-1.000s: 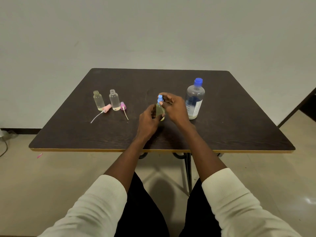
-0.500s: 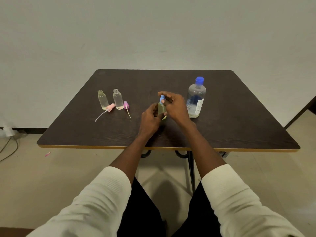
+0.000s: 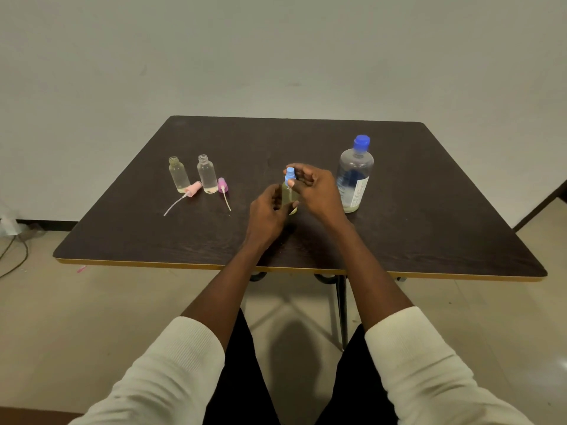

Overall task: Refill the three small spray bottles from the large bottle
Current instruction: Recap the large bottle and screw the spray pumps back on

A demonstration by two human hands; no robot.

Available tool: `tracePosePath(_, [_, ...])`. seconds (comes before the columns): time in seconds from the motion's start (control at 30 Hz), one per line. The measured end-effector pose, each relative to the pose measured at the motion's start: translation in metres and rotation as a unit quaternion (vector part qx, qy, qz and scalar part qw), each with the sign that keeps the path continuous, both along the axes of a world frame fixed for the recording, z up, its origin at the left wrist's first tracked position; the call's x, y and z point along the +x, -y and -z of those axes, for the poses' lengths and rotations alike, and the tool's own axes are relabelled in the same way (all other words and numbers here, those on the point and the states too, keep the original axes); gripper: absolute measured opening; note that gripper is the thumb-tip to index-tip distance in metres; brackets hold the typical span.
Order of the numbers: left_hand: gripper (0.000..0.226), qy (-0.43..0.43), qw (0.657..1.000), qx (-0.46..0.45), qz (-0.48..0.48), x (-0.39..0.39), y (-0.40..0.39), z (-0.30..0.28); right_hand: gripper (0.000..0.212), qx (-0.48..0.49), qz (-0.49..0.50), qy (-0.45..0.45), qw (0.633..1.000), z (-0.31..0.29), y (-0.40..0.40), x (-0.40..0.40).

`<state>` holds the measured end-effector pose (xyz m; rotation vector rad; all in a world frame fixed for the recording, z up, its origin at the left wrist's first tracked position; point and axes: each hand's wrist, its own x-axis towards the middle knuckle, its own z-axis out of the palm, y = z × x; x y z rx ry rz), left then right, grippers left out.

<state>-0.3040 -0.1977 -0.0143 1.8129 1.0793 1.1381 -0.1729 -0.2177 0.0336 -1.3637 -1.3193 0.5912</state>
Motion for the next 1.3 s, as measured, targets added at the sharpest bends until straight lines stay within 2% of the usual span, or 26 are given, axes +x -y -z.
tracePosePath(0.13, [0.032,0.009,1.000,0.005,0.000,0.002,-0.002,0.000,0.030,0.016,0.051,-0.045,0.998,0.001,-0.003,-0.008])
tracePosePath(0.23, [0.029,0.006,1.000,0.008,-0.005,0.002,-0.004,0.002,0.031,0.026,0.061,-0.021,0.998,0.004,-0.004,-0.009])
tracePosePath(0.4, [0.030,0.011,1.000,-0.015,-0.002,0.003,-0.006,0.002,0.034,-0.007,-0.042,-0.023,0.999,0.000,-0.006,0.007])
tracePosePath(0.47, [0.026,0.003,1.000,-0.004,-0.003,0.003,-0.006,0.003,0.032,-0.013,-0.052,-0.020,0.998,0.000,-0.007,0.009])
tracePosePath(0.8, [0.027,0.001,1.000,-0.002,0.006,0.003,-0.004,0.001,0.035,0.017,0.052,-0.029,0.998,0.007,0.003,-0.008])
tracePosePath(1.03, [0.041,-0.021,1.000,-0.012,0.015,0.002,0.001,-0.003,0.034,0.033,0.070,-0.035,0.996,0.007,0.007,-0.013])
tracePosePath(1.13, [0.041,-0.012,0.999,-0.034,-0.003,0.002,-0.002,-0.001,0.037,0.017,0.092,-0.067,0.993,0.013,0.003,-0.009])
tracePosePath(1.3, [0.043,-0.018,0.997,-0.049,-0.059,0.004,-0.027,-0.006,0.034,-0.057,0.137,-0.010,0.989,0.035,-0.003,-0.003])
